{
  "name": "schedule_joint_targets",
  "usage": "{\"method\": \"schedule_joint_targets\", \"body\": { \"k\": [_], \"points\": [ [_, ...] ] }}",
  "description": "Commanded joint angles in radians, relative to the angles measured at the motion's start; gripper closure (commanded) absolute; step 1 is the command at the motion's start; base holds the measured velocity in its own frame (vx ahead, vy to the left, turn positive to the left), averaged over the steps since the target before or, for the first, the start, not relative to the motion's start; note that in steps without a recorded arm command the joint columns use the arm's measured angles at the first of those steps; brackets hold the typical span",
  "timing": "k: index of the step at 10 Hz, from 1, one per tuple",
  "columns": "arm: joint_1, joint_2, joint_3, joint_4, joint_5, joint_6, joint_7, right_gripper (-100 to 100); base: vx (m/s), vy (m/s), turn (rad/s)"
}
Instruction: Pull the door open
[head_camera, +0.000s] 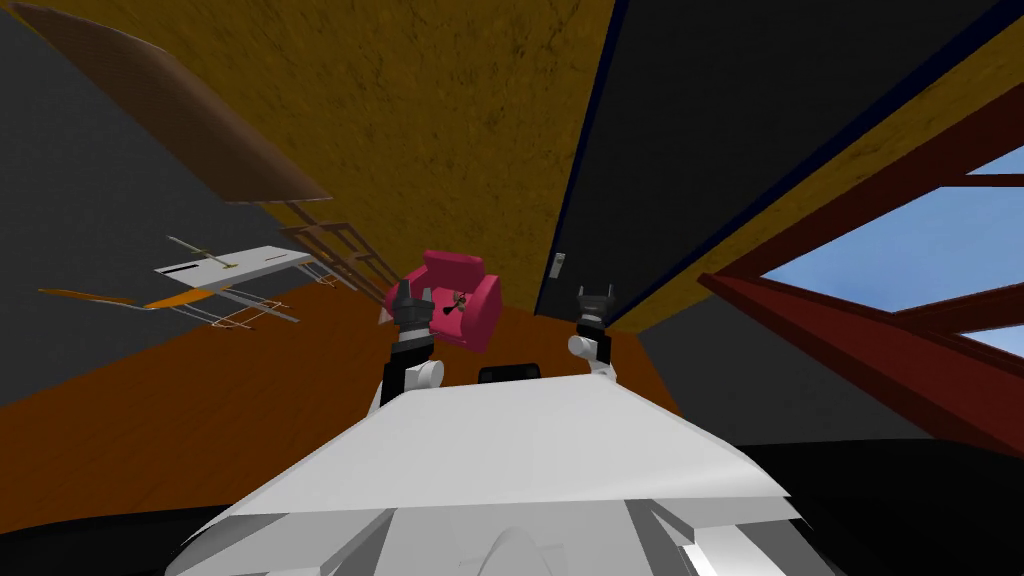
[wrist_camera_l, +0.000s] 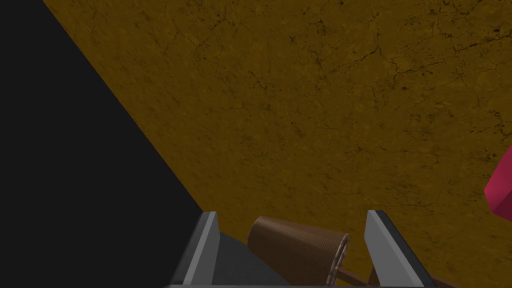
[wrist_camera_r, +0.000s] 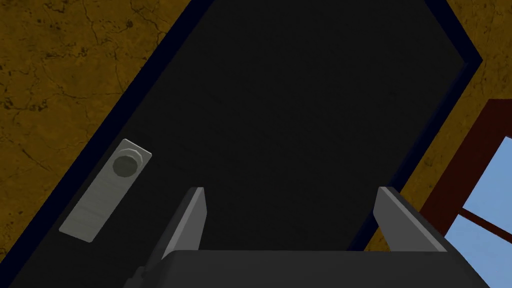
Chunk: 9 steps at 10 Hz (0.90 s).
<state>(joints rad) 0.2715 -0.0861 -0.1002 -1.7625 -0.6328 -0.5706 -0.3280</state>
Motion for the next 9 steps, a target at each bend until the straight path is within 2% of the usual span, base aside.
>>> {"method": "schedule_joint_targets", "body": {
  "k": [1, 9],
  "points": [
    [-0.019, -0.003, -0.012, 0.035, -0.04, 0.004, -0.019, -100, 0.072, -0.077, 0.158],
    [-0.097, -0.003, -0.061, 0.189, -0.22, 0.013, -0.101, -100, 0.07, -0.078, 0.184]
  ]
}}
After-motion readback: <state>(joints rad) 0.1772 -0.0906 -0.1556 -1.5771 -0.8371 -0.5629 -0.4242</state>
